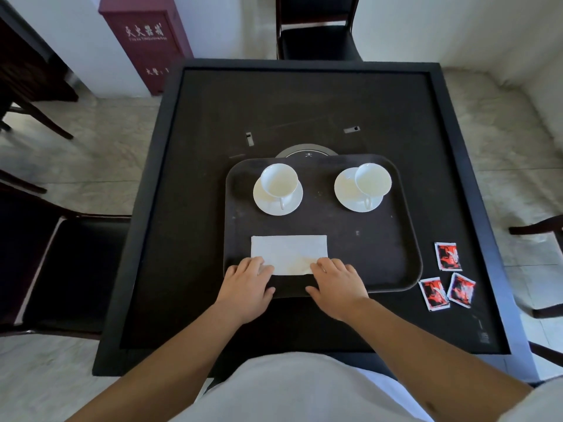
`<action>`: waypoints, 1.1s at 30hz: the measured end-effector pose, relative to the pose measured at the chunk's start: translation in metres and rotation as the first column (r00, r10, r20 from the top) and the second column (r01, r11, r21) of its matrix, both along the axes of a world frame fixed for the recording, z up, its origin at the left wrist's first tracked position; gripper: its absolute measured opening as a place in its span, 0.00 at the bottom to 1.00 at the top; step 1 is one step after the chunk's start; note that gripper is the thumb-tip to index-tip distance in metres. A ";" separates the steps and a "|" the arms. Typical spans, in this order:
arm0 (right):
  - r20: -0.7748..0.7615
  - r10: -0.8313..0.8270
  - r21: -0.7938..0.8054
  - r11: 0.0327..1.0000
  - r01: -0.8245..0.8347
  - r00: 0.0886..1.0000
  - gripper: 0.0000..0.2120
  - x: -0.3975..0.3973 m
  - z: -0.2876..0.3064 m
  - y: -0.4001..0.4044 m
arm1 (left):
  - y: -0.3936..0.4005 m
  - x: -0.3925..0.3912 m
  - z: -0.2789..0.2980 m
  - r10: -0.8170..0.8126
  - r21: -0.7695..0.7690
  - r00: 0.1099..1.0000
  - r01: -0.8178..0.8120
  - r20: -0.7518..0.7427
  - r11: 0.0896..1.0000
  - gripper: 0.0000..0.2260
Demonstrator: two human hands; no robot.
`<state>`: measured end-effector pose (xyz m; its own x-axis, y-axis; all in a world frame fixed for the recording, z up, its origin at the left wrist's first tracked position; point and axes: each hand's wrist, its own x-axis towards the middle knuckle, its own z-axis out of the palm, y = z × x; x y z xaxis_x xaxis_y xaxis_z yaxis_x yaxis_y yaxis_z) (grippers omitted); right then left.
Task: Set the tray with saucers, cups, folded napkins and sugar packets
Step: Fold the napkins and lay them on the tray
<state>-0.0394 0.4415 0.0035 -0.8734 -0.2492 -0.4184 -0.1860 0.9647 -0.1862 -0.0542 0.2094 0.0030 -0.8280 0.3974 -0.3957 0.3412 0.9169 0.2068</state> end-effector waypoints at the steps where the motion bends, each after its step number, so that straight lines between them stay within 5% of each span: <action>1: 0.001 0.006 0.006 1.000 -0.006 1.000 0.25 0.000 0.001 0.000 | 0.001 0.001 0.001 0.002 -0.004 1.000 -0.001 0.008 1.000 0.22; 19: 0.094 -0.157 0.071 0.986 0.151 0.983 0.52 0.053 0.022 0.000 | 0.001 0.028 0.030 0.064 -0.054 0.997 -0.067 -0.048 0.996 0.44; 33: 0.063 -0.393 0.103 0.917 0.385 0.917 0.51 0.101 0.037 0.036 | 0.058 0.034 0.038 -0.197 -0.007 0.980 0.197 -0.038 0.980 0.43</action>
